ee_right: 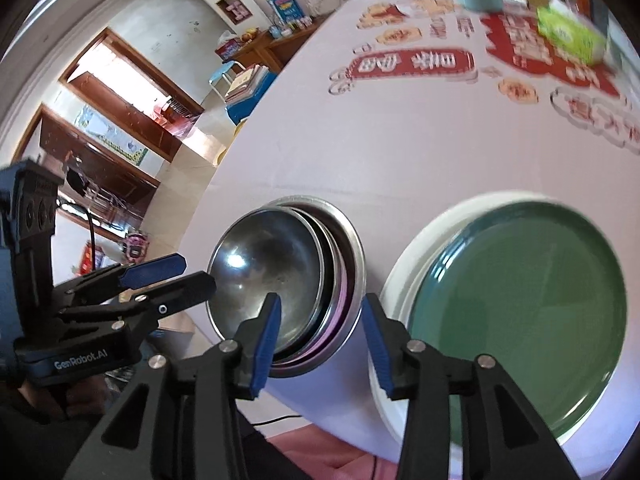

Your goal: Organize plates and bowls

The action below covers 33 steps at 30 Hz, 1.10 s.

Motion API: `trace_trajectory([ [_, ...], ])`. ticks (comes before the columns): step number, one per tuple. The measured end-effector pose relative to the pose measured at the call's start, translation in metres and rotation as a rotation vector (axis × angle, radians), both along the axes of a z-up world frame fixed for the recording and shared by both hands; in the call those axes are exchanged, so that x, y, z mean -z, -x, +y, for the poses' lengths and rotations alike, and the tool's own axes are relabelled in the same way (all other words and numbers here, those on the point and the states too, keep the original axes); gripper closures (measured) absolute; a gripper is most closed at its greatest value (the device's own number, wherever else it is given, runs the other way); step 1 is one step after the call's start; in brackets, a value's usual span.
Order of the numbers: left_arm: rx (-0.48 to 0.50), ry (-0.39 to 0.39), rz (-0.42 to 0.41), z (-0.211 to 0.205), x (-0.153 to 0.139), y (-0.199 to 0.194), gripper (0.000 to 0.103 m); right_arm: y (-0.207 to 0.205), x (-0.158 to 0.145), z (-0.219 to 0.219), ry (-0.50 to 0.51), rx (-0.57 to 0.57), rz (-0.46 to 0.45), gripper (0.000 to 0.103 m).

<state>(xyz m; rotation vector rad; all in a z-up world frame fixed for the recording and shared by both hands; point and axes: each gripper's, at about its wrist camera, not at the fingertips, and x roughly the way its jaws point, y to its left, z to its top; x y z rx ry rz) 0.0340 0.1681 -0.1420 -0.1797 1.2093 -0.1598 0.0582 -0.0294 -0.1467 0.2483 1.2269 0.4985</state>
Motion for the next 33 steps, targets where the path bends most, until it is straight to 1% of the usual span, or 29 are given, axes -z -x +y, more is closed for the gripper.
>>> trace_trajectory([
  [5,-0.044,0.018,0.024,0.016,0.010,-0.001,0.043,-0.005,0.015,-0.011,-0.062,0.058,0.094,0.053],
  [12,-0.086,0.064,0.099,0.032,0.036,-0.005,0.043,-0.008,0.035,-0.020,-0.129,0.104,0.202,0.053],
  [19,-0.064,0.088,0.155,0.029,0.058,-0.008,0.043,-0.010,0.045,-0.016,-0.160,0.108,0.258,0.053],
  [26,-0.053,0.115,0.189,0.029,0.069,-0.017,0.043,-0.013,0.058,-0.023,-0.198,0.131,0.306,0.053],
  [31,-0.046,0.137,0.222,0.029,0.078,-0.026,0.043,-0.016,0.061,-0.026,-0.222,0.148,0.325,0.053],
  [33,-0.038,0.142,0.228,0.028,0.081,-0.028,0.046,-0.017,0.063,-0.025,-0.224,0.147,0.331,0.053],
])
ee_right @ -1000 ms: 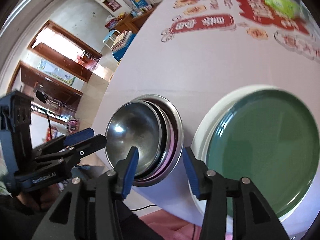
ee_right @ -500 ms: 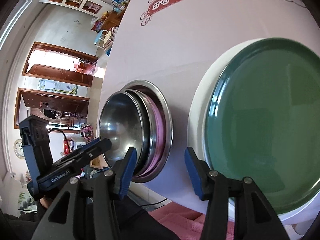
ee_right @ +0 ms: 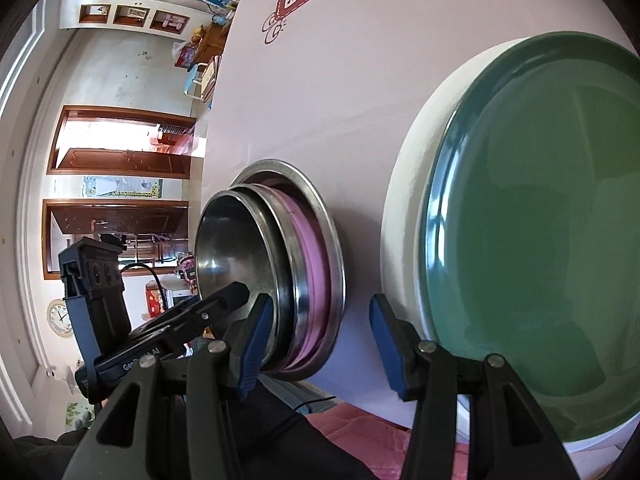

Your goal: Organize plates and bowls

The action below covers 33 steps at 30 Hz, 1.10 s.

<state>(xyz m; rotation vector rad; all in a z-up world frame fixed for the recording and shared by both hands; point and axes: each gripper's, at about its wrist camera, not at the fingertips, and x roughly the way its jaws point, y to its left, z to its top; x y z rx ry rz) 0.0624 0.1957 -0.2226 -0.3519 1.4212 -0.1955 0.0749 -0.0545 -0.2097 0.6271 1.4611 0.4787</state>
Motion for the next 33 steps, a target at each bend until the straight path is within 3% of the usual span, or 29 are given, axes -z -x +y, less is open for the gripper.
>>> trace_trajectory([
  [7,0.033,0.002,0.015,-0.004,0.006,-0.007,0.052,0.000,-0.002,0.003,0.023,-0.012,-0.001,0.053],
  [10,0.041,0.008,0.017,-0.007,0.007,-0.013,0.054,0.000,-0.003,0.003,0.027,-0.015,0.002,0.062],
  [16,0.044,0.024,0.011,-0.009,0.006,-0.016,0.060,-0.001,-0.003,0.003,0.016,-0.013,0.001,0.069],
  [21,0.029,0.050,0.013,-0.009,0.006,-0.018,0.062,-0.002,-0.004,0.005,0.023,-0.009,0.001,0.069],
  [33,0.051,0.028,-0.026,-0.005,-0.004,-0.008,0.063,0.000,-0.011,0.007,0.037,-0.002,-0.037,0.073],
])
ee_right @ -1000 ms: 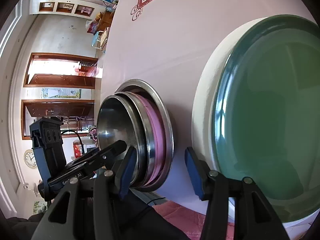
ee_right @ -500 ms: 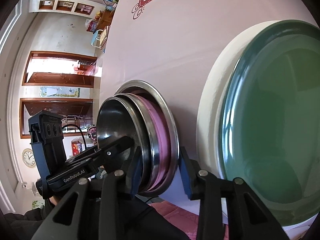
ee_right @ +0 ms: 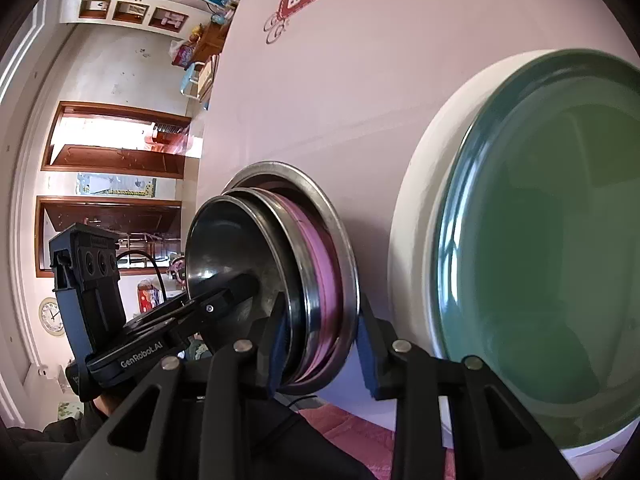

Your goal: Organize plates and bowls

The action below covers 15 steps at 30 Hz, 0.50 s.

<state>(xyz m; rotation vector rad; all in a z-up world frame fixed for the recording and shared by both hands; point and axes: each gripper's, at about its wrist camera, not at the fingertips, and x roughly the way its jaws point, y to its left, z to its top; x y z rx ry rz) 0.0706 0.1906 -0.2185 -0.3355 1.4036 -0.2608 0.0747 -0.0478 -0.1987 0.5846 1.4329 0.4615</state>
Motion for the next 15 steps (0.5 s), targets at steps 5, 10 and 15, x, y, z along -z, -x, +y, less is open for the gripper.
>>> trace_trajectory([
  [5,-0.003,0.008,-0.047,0.000,-0.013,0.005,0.063,0.003,-0.011,-0.004,-0.003,0.004,-0.062,0.073],
  [10,-0.005,0.027,-0.098,-0.004,-0.027,0.010,0.063,0.009,-0.019,-0.017,-0.007,0.018,-0.121,0.075],
  [15,-0.006,0.052,-0.136,-0.013,-0.038,0.012,0.063,0.018,-0.032,-0.025,0.016,0.021,-0.190,0.075],
])
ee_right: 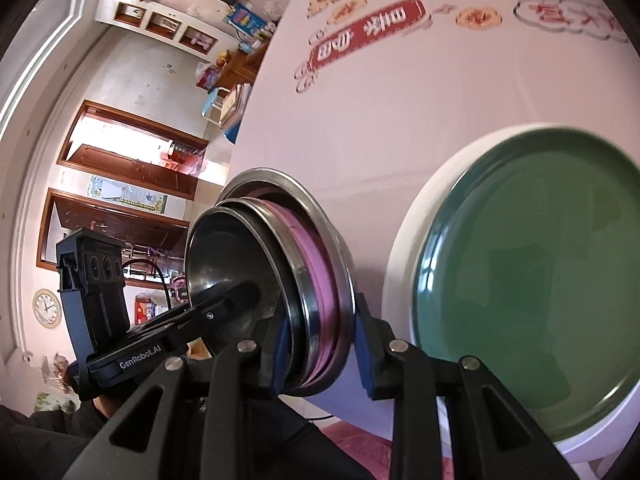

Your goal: Organize plates and bowls

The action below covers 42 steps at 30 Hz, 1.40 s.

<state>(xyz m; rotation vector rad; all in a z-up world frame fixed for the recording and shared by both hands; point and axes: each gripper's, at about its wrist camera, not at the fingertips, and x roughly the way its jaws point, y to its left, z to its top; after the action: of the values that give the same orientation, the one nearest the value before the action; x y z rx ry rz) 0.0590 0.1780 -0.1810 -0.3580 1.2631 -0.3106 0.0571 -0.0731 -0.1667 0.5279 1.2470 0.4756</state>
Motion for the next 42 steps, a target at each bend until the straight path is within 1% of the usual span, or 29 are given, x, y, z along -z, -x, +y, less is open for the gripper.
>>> trace_trajectory([
  [3,0.009,0.015,-0.029,-0.009,-0.008,0.000,0.063,0.004,-0.010,-0.009,0.006,0.016,-0.038,0.075],
  [9,0.031,0.033,-0.052,-0.028,-0.019,-0.004,0.063,0.011,-0.026,-0.031,0.025,0.045,-0.099,0.075],
  [19,0.070,0.065,-0.046,-0.072,-0.024,-0.014,0.063,0.016,-0.044,-0.071,0.070,0.075,-0.122,0.076],
  [28,0.110,0.078,-0.007,-0.127,-0.021,-0.024,0.063,0.014,-0.045,-0.118,0.097,0.079,-0.073,0.075],
  [33,0.114,0.077,0.033,-0.153,-0.016,-0.024,0.063,0.011,-0.039,-0.140,0.099,0.055,-0.022,0.075],
  [42,0.064,0.069,0.109,-0.177,-0.001,-0.024,0.063,-0.002,-0.024,-0.166,0.084,-0.016,0.054,0.075],
])
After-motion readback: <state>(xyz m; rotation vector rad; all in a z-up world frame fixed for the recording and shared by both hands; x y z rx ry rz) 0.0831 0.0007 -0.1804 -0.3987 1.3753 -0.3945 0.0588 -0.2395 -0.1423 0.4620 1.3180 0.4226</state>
